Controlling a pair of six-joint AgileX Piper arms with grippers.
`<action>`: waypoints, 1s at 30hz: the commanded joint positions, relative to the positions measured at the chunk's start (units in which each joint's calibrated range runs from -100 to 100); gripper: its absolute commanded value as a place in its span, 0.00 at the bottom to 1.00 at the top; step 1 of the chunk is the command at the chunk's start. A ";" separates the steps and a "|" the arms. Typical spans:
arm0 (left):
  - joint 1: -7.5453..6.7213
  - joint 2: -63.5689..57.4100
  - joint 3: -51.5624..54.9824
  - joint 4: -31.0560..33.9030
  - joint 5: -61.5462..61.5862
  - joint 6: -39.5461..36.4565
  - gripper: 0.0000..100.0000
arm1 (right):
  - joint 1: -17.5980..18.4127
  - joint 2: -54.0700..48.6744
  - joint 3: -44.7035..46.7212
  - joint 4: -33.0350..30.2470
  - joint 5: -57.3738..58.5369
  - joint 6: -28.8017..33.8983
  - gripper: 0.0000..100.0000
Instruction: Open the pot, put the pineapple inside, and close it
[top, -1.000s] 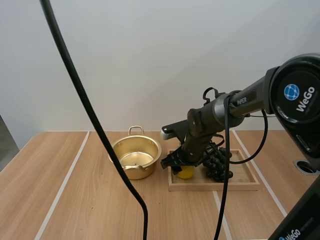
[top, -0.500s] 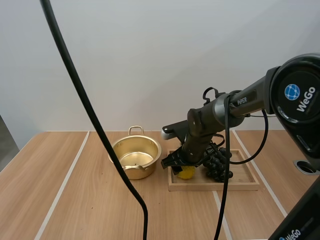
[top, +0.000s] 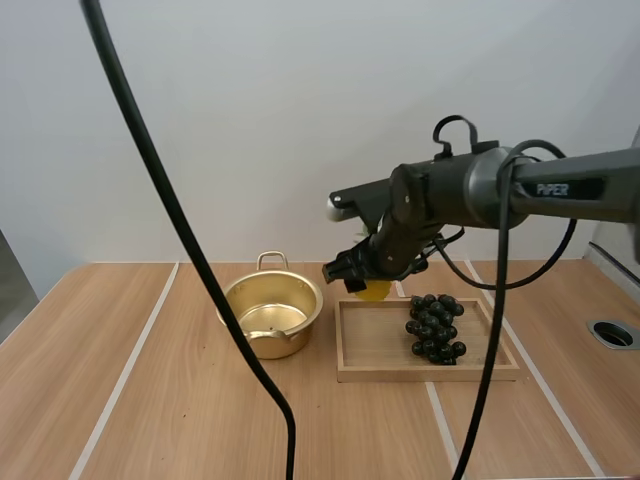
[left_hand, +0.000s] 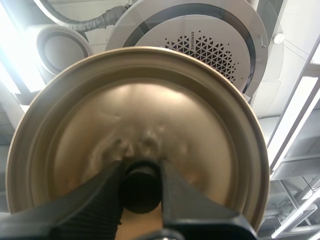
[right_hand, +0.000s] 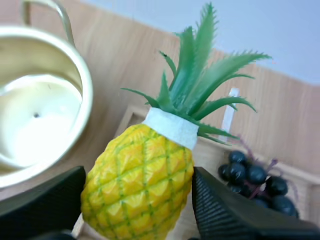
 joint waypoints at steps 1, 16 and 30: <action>-0.04 -0.23 -0.02 -0.38 0.46 0.11 0.00 | 0.05 -3.51 -1.60 0.11 -0.22 0.24 0.00; -0.04 -0.23 -0.02 2.37 1.98 0.18 0.00 | 3.86 -5.73 -1.77 10.01 -25.01 -13.22 0.00; -0.04 -0.29 -0.02 4.64 5.84 0.18 0.00 | 10.85 6.95 -1.77 10.42 -23.72 -14.36 0.00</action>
